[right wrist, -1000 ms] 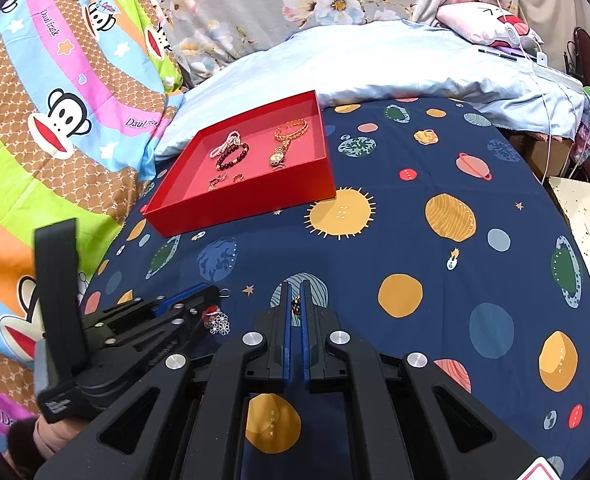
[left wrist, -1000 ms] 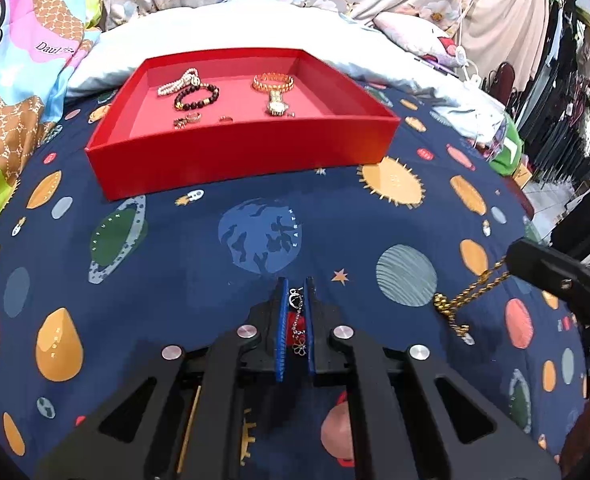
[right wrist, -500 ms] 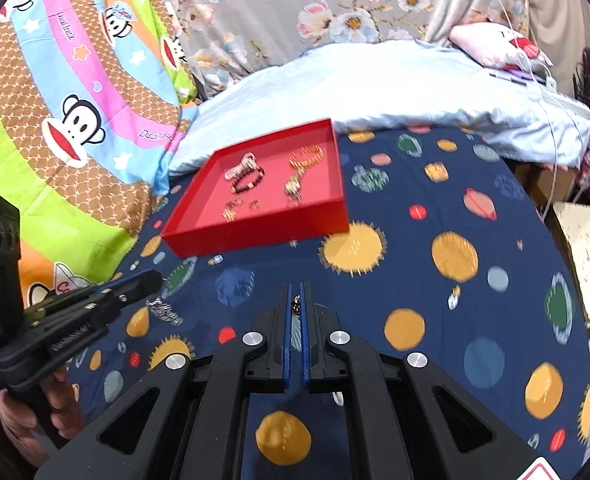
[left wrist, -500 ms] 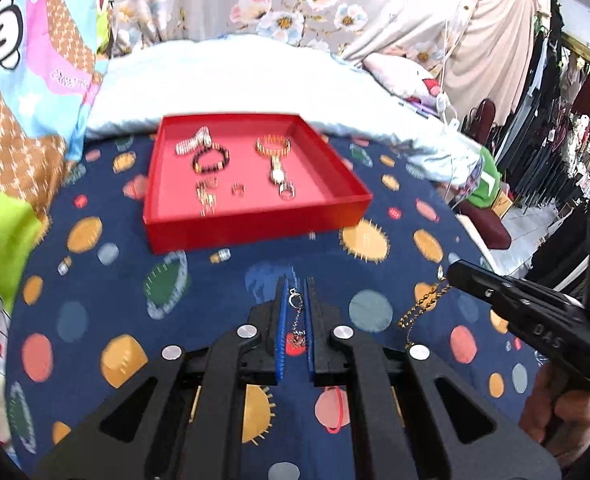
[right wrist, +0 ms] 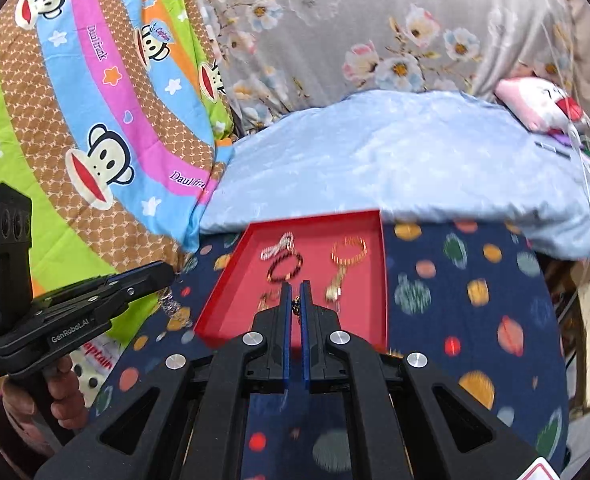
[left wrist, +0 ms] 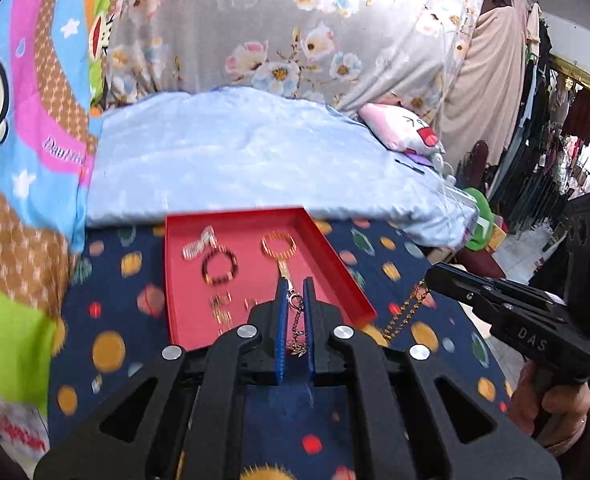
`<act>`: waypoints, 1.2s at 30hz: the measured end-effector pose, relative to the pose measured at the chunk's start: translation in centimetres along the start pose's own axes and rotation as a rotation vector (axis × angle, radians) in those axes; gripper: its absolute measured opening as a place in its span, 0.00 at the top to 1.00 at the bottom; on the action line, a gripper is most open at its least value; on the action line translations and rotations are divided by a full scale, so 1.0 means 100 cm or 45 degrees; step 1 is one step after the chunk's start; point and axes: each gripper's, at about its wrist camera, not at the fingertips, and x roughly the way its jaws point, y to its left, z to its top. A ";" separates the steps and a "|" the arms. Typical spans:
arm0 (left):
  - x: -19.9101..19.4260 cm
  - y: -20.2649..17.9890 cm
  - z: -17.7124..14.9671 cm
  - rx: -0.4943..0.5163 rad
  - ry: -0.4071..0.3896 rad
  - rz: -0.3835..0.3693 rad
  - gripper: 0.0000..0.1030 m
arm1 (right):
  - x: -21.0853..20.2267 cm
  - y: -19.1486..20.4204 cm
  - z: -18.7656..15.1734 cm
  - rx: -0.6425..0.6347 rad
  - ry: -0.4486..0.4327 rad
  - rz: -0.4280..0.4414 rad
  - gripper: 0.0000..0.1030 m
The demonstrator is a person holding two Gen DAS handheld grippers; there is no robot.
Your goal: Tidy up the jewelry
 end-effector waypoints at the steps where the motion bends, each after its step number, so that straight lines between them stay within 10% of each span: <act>1: 0.007 0.003 0.007 -0.006 0.004 -0.005 0.94 | 0.010 0.000 0.008 -0.007 0.007 -0.001 0.97; 16: 0.106 0.034 0.000 -0.076 0.168 0.043 0.93 | 0.110 -0.020 0.000 0.017 0.175 -0.044 0.97; 20: 0.112 0.042 -0.005 -0.081 0.160 0.101 0.47 | 0.111 -0.020 0.000 -0.001 0.147 -0.068 0.86; 23: 0.104 0.043 -0.002 -0.068 0.112 0.142 0.42 | 0.104 -0.021 0.003 0.005 0.102 -0.081 0.68; 36: 0.078 0.037 -0.001 -0.043 0.075 0.207 0.42 | 0.081 -0.017 0.001 0.019 0.087 -0.091 0.66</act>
